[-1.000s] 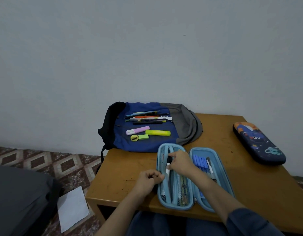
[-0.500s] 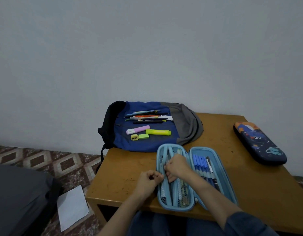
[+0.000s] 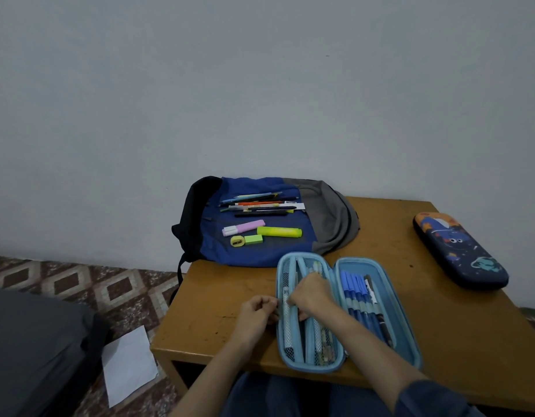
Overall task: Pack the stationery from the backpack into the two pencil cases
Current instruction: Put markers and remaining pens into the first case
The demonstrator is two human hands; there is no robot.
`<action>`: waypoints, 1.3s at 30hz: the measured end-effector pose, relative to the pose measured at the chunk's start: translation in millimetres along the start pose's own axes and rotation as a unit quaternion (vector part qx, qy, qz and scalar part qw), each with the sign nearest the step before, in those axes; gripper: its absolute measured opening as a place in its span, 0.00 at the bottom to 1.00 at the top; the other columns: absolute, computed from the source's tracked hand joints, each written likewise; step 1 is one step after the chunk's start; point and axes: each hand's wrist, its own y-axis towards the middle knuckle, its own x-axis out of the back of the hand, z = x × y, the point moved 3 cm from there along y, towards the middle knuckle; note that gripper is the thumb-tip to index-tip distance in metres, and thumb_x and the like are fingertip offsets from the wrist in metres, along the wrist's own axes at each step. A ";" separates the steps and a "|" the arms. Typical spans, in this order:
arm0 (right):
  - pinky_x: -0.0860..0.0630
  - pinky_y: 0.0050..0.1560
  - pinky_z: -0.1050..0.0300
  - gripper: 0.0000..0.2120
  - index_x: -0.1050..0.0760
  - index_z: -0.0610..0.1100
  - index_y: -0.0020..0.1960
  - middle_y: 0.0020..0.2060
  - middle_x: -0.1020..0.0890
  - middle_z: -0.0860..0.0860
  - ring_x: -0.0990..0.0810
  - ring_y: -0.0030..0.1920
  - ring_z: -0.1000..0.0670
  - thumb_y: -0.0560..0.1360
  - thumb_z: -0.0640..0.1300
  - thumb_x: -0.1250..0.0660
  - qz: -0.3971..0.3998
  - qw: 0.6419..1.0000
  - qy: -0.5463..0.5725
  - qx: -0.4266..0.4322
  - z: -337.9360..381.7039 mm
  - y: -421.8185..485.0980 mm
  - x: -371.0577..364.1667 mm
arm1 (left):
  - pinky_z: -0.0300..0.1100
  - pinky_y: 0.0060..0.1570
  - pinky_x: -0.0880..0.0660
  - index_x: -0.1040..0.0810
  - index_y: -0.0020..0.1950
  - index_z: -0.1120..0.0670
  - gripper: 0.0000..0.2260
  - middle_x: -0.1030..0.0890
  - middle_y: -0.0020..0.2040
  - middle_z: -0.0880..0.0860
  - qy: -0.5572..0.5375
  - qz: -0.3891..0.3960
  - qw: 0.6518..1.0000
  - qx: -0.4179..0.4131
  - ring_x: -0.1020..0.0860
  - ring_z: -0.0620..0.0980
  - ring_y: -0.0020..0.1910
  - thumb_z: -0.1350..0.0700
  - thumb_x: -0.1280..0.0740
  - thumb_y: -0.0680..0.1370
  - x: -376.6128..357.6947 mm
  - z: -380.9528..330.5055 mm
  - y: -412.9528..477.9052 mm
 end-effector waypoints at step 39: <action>0.34 0.66 0.45 0.25 0.46 0.51 0.76 0.74 0.38 0.48 0.38 0.70 0.39 0.81 0.46 0.44 -0.055 0.929 -0.278 0.240 47.3 141.8 20.5 | 0.39 0.73 0.57 0.37 0.73 0.50 0.20 0.37 0.74 0.47 0.488 -0.122 0.834 -0.227 0.45 0.46 0.75 0.49 0.44 0.81 41.7 -2.9 71.4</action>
